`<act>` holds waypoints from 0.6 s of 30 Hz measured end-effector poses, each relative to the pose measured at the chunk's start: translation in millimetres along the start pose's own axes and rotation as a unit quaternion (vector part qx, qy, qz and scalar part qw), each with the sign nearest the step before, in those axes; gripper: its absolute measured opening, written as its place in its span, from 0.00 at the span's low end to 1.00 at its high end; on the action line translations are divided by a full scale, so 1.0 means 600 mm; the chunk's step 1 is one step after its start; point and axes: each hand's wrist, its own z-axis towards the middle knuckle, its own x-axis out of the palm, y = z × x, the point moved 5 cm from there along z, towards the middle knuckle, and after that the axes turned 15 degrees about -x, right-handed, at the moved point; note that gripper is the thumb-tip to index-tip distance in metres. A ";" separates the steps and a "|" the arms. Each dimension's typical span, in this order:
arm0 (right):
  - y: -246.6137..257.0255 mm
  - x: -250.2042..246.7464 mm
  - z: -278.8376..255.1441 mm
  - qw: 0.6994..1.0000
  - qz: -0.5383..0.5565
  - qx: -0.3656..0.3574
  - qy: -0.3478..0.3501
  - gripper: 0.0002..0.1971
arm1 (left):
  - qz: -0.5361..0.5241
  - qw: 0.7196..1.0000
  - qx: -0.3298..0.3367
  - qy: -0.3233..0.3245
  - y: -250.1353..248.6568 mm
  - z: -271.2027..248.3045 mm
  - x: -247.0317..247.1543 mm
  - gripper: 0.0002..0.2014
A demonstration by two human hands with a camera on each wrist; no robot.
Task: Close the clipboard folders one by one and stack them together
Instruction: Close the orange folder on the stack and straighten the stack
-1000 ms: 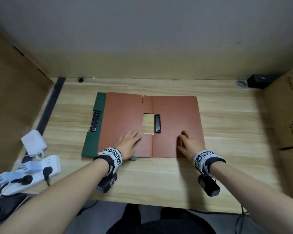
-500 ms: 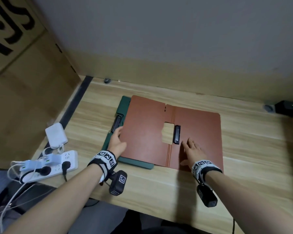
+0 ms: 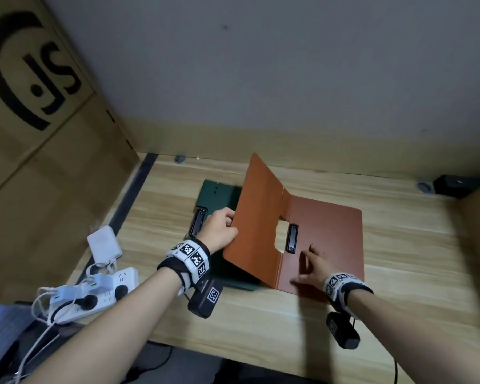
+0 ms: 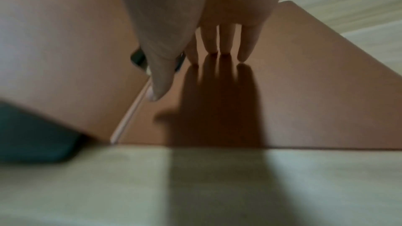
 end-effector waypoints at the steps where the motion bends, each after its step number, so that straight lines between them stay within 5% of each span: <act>1: -0.002 -0.012 -0.003 0.999 0.045 -0.002 -0.009 0.48 | 0.025 1.000 0.016 -0.008 -0.015 -0.011 0.002 0.13; 4: -0.007 -0.057 -0.017 0.987 0.154 -0.016 -0.053 0.41 | 0.091 0.993 0.064 -0.029 -0.058 -0.042 0.018 0.10; 9: -0.021 -0.153 -0.053 0.964 0.188 -0.048 -0.181 0.31 | 0.142 0.980 0.135 -0.016 -0.133 -0.077 0.078 0.12; 18: -0.079 -0.184 -0.120 0.892 0.358 -0.011 -0.275 0.24 | 0.162 0.978 0.106 0.079 -0.154 -0.046 0.223 0.13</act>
